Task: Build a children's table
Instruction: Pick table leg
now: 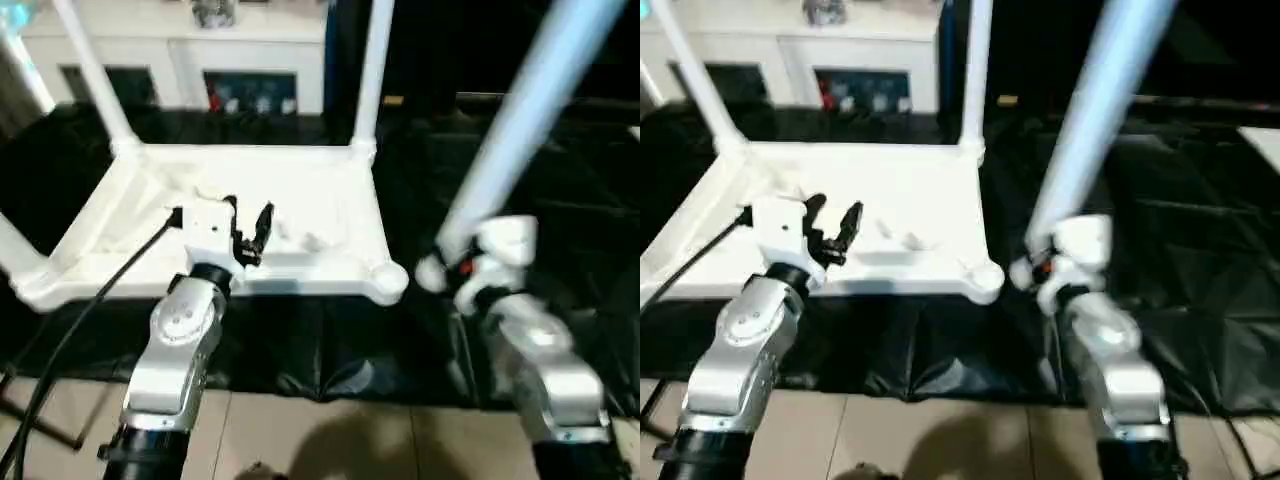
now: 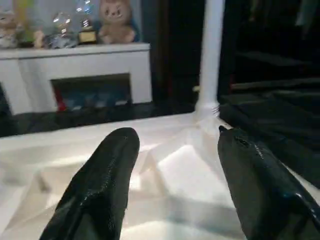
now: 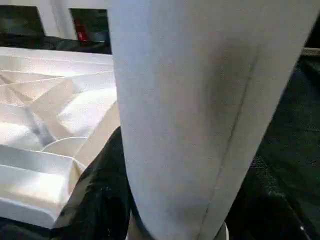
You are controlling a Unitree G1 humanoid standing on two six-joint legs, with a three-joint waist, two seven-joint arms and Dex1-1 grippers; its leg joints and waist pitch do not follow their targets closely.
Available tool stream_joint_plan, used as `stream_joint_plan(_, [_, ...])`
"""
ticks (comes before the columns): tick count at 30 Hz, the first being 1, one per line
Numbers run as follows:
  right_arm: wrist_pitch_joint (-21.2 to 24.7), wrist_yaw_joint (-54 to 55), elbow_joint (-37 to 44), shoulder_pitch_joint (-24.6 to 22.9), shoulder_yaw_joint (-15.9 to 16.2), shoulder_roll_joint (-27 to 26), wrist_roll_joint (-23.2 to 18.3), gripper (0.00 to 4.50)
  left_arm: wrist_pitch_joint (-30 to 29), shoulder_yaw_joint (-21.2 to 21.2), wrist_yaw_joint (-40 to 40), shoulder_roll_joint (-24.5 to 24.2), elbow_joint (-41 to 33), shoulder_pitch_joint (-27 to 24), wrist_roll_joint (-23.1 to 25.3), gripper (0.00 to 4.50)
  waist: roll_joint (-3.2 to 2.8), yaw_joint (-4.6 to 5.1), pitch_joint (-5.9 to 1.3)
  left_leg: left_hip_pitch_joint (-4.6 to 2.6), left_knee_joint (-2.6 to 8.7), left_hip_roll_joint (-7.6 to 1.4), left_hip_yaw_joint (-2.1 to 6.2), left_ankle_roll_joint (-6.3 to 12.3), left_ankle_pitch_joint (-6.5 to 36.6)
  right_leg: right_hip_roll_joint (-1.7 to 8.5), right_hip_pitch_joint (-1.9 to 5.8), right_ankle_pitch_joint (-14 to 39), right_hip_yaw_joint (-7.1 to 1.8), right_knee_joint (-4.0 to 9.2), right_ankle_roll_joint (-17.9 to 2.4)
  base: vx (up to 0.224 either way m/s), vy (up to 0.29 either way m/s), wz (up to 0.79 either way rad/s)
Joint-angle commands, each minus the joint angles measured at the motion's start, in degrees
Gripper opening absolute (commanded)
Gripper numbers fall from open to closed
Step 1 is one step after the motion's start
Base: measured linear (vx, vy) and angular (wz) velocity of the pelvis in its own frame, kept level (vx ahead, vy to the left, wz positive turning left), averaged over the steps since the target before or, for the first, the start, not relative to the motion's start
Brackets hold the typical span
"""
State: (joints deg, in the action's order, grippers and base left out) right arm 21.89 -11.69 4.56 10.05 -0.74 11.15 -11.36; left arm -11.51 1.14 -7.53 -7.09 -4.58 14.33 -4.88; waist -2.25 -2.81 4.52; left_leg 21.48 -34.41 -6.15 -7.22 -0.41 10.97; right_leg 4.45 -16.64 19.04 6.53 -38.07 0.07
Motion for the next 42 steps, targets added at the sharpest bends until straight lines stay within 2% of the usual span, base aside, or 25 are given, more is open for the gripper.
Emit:
stream_joint_plan(1, [-0.8,-0.4,0.5,1.0,0.7,0.1,0.8,1.91,-0.8,-0.5,-0.4,-0.5,-1.0,-0.9,-0.2,2.95,2.45,0.1,-4.17,2.07,4.99,-0.55,0.04,1.8,34.2,5.27,4.22,36.5,-4.65,3.33,-1.8,-0.014,-0.004,0.49])
stream_joint_plan(2, [-1.0,-0.3,0.4,1.0,0.8,0.1,1.0,1.91,-0.9,-0.5,-0.4,-0.5,-1.0,-0.9,-0.2,2.95,3.28,-0.6,-2.97,-1.03,-8.76,-0.93,1.24,3.0,22.1,13.79,0.01,52.3,-5.83,14.58,-5.3,0.171,-0.031,0.55])
stream_joint_plan(3, [-1.2,-0.2,0.3,1.0,0.8,0.0,1.3,1.91,-1.1,-0.5,-0.4,-0.5,-1.1,-1.0,-0.2,2.95,1.67,-0.56,-2.08,6.54,-12.89,-2.55,3.28,4.31,9.0,16.1,6.92,48.9,-6.75,13.96,-8.7,0.171,-0.031,0.55])
stream_joint_plan(4, [-1.2,-0.1,0.1,0.9,0.6,-0.2,1.3,1.91,-1.1,-0.5,-0.6,-0.6,-1.1,-1.1,-0.2,2.95,1.68,-0.5,-1.78,6.05,-11.56,-4.09,3.12,3.83,10.3,15.85,6.63,46.6,-4.8,14.15,-8.3,0.177,0.04,0.49])
stream_joint_plan(5, [-1.1,-0.1,0.0,0.9,0.4,-0.3,1.1,1.91,-1.1,-0.5,-0.6,-0.6,-1.1,-1.1,-0.2,2.95,0.78,-0.37,-2.79,0.27,-4.51,-4.86,2.86,1.19,15.3,7.11,5.47,35.5,-3.42,10.84,-12.2,0.126,0.066,0.4])
stream_joint_plan(6, [-0.9,0.0,-0.2,0.9,0.3,-0.3,0.9,1.91,-1.1,-0.5,-0.7,-0.6,-1.1,-1.1,-0.2,2.95,-1.78,0.61,-5.01,-6.24,2.06,-6.29,4.97,4.52,12.4,-0.14,3.32,16.2,-0.08,5.88,-11.6,0.126,0.066,0.4])
stream_joint_plan(7, [-0.7,-0.1,-0.2,0.8,0.3,-0.2,0.8,1.91,-1.2,-0.5,-0.9,-0.6,-1.2,-1.1,-0.1,2.95,-2.46,2.38,-4.28,-10.96,4.36,-10.0,9.26,8.44,18.4,-2.02,-3.11,11.6,-0.9,-0.03,-8.8,0.127,0.047,0.37])
stream_joint_plan(8, [-0.7,-0.1,-0.2,0.7,0.2,-0.4,0.6,1.91,-1.3,-0.5,-1.0,-0.7,-1.1,-1.0,-0.1,2.95,-2.46,3.78,-6.47,-13.21,3.14,-11.73,12.2,15.6,11.4,-1.07,-6.07,6.8,-1.65,-4.67,-1.3,0.159,0.029,0.16])
stream_joint_plan(9, [-0.3,0.2,-0.1,0.6,0.0,-0.5,0.6,1.91,-1.4,-0.4,-1.3,-0.8,-1.2,-1.0,-0.3,2.95,-2.35,3.8,-6.2,-12.14,2.43,-10.66,10.99,20.47,1.5,-0.17,-8.92,2.5,-2.14,-6.05,3.3,0.159,0.029,0.16])
stream_joint_plan(10, [-0.3,0.2,-0.1,0.6,0.0,-0.5,0.6,1.91,-1.4,-0.4,-1.3,-0.8,-1.2,-1.0,-0.3,2.95,-2.35,3.8,-6.2,-12.14,2.43,-10.66,10.99,20.47,1.5,-0.17,-8.92,2.5,-2.14,-6.05,3.3,0.202,0.016,-0.11])
stream_joint_plan(11, [-0.2,0.6,0.0,0.6,0.0,-0.4,0.9,1.91,-1.0,-0.2,-2.2,-0.8,-1.2,-1.1,-0.8,2.95,-0.66,3.33,-5.7,-10.72,3.34,-9.76,8.05,22.3,-7.8,0.84,-11.19,-6.2,-3.23,-5.99,4.6,0.179,0.007,-0.05])
stream_joint_plan(12, [-0.6,1.0,-0.2,0.6,-0.2,-0.4,1.3,1.91,-1.1,1.0,-4.7,-1.6,-1.3,-1.4,-1.3,2.95,1.01,2.73,-5.62,-9.62,1.77,-6.79,4.32,20.27,-16.0,1.81,-12.09,-17.5,-4.47,-1.93,0.6,0.179,0.007,-0.05])
stream_joint_plan(13, [-1.0,0.3,0.1,0.5,-0.6,-0.5,0.7,1.91,0.6,3.1,-8.9,-3.0,-1.1,-1.8,-1.6,2.95,2.48,2.73,-5.49,-8.14,0.38,-3.42,2.26,18.39,-16.2,2.34,-10.6,-23.8,-5.47,1.75,-1.8,0.179,-0.013,0.01])
stream_joint_plan(14, [-0.9,0.0,0.2,0.4,-0.8,-0.6,0.4,1.91,1.6,3.8,-10.3,-3.4,-1.0,-1.9,-1.7,2.95,6.62,0.73,-5.74,-1.45,-2.32,2.37,0.64,13.03,-4.8,4.94,-2.56,-21.8,-11.24,6.88,3.4,0.141,-0.062,0.16])
stream_joint_plan(15, [-1.0,-0.3,0.3,0.3,-0.7,-0.4,0.4,1.91,0.7,4.3,-12.6,-3.8,-0.6,-1.9,-3.0,2.95,5.0,-0.66,-6.66,-1.22,-6.38,1.96,3.05,6.82,-0.3,10.04,-0.76,-27.1,-14.67,6.12,-5.9,0.141,-0.062,0.16])
stream_joint_plan(16, [-1.2,-0.6,0.3,0.3,-0.6,-0.2,0.6,1.91,-0.3,4.5,-14.3,-3.9,-0.1,-1.8,-4.3,2.95,4.84,-0.3,-6.82,-0.19,-5.6,1.04,3.82,4.31,-4.4,9.43,0.53,-40.2,-13.81,4.03,-9.2,0.124,-0.053,0.17])
stream_joint_plan(17, [-1.2,-0.9,0.4,0.2,-0.6,-0.1,0.6,1.91,-1.1,4.6,-16.3,-4.1,0.7,-1.5,-5.8,3.13,4.22,-0.82,-6.99,1.06,-4.75,0.84,3.88,0.46,-10.4,7.39,1.33,-69.3,-12.03,1.86,-12.4,0.094,-0.05,0.04])
stream_joint_plan(18, [-0.8,-1.2,0.6,0.1,-0.6,0.2,0.3,1.91,-1.8,5.0,-19.7,-4.6,1.9,-1.0,-7.4,3.24,2.98,-1.5,-6.79,1.2,-3.35,-0.57,4.07,-1.02,-10.9,5.66,-0.28,-78.3,-10.74,1.94,-14.4,0.094,-0.05,0.04])
stream_joint_plan(20, [-0.4,-2.1,1.3,-0.2,-0.6,1.2,0.2,1.91,-3.0,6.0,-24.9,-5.8,3.7,0.1,-9.1,3.34,0.23,-1.17,-6.32,0.75,-0.52,-2.44,3.65,-1.55,-14.5,2.06,-2.66,-62.5,-7.84,1.86,-14.3,-0.063,-0.044,0.08])
stream_joint_plan(21, [-0.3,-2.2,1.5,-0.2,-0.7,1.4,0.1,1.91,-3.0,6.5,-26.3,-6.2,4.2,0.6,-9.2,3.44,-0.33,0.18,-5.64,-1.34,0.5,-5.1,3.54,-2.77,-6.3,0.38,-4.21,-24.8,-6.19,3.1,-13.8,-0.081,-0.022,0.07])
stream_joint_plan(24, [0.1,-3.3,2.2,-0.4,-1.0,2.5,-0.4,1.91,-3.3,7.8,-29.4,-7.5,6.4,1.5,-8.7,3.68,0.07,-0.05,-4.93,-1.77,1.27,-4.54,1.68,-1.19,6.6,1.7,-4.24,-6.6,-7.4,5.34,-15.3,0.0,0.0,0.0])
stream_joint_plan(26, [0.4,-4.0,2.7,-0.7,-1.5,3.0,-0.7,1.91,-2.1,7.9,-29.1,-7.5,8.5,2.2,-8.2,3.78,0.5,-0.09,-3.98,-2.09,2.33,-4.45,0.53,-1.52,17.0,2.09,-4.5,9.3,-7.72,7.04,-13.2,-0.068,-0.004,0.17])
stream_joint_plan(27, [0.4,-3.9,2.8,-1.0,-1.8,3.3,-0.4,1.91,-0.6,7.8,-27.7,-7.1,9.9,2.7,-7.2,3.78,0.51,0.35,-3.41,-3.15,2.91,-4.75,0.2,-2.95,24.1,2.3,-5.41,22.3,-7.57,8.46,-8.9,-0.064,-0.008,0.17])
stream_joint_plan(32, [0.6,-4.8,2.4,-1.5,-1.7,4.4,0.0,1.91,-0.4,9.8,-33.6,-7.3,12.2,4.0,-8.6,4.08,1.45,1.05,-4.11,-1.72,3.92,-5.05,0.37,-2.76,18.0,3.19,-4.08,22.8,-7.56,9.1,-4.3,-0.035,0.001,0.01])
stream_joint_plan(42, [1.7,-14.5,2.0,-1.0,-0.1,11.7,-1.2,1.91,1.5,21.0,-52.8,-12.4,21.3,13.5,-3.2,4.44,1.65,0.41,-4.9,-1.71,3.1,-4.98,-0.57,1.08,7.7,2.77,-3.86,4.4,-8.05,7.37,-11.1,0.0,0.0,0.0])
